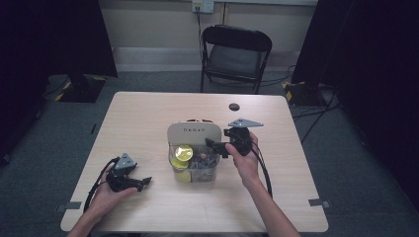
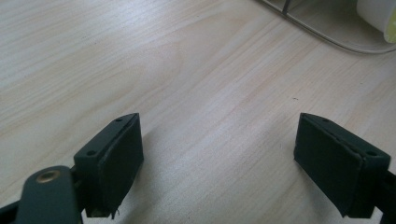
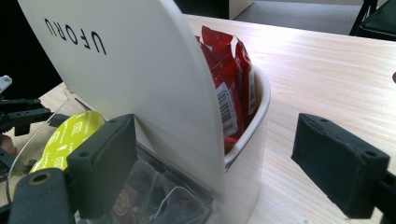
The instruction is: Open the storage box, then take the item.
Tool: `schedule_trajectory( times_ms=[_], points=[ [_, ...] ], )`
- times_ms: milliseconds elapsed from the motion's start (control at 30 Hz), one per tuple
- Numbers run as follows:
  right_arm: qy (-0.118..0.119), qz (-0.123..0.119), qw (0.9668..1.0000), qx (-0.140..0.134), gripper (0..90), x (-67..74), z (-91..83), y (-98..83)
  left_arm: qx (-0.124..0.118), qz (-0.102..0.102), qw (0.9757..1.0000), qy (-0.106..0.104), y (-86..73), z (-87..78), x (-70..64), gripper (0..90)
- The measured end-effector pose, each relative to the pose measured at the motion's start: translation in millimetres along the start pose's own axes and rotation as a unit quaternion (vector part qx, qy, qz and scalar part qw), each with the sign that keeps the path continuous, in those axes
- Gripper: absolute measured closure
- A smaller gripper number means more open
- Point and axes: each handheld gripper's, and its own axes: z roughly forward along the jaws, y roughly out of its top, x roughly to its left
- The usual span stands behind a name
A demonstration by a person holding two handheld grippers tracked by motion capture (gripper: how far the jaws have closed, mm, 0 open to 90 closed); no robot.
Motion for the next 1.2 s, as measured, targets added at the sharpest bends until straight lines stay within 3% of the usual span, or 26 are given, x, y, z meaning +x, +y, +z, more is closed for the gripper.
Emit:
schedule_trajectory(
  times_ms=[200,433,500,733,867,1067,1200],
  points=[
    [-0.01,-0.007,0.9999,-0.001,13.8,2.0,-2.0,1.1,0.004,-0.01,0.9999,-0.002,1.9,-1.0,0.0,17.2],
    [-0.014,-0.005,0.9999,-0.006,13.9,0.1,-5.9,1.9,-0.02,-0.013,0.9996,-0.013,9.3,-8.5,-5.1,18.2],
    [-0.013,-0.002,0.9999,-0.005,13.9,-0.9,-6.9,2.2,-0.03,-0.022,0.999,-0.025,11.2,-9.6,-6.3,18.5],
    [-0.01,-0.003,0.9999,-0.007,13.6,-2.1,-7.4,3.9,-0.05,-0.021,0.9978,-0.039,18.7,-16.4,-12.2,21.0],
    [-0.004,-0.002,1.0,-0.006,13.3,-3.1,-6.5,5.6,-0.064,-0.035,0.9959,-0.054,22.0,-19.6,-15.0,21.1],
    [0.001,-0.002,1.0,-0.006,12.9,-3.3,-5.3,7.0,-0.075,-0.025,0.9949,-0.063,28.2,-24.8,-22.3,22.7],
    [-0.002,-0.003,1.0,-0.006,13.5,-2.2,-5.8,7.0,-0.087,-0.029,0.9933,-0.07,33.2,-30.3,-25.5,24.6]
  ],
)
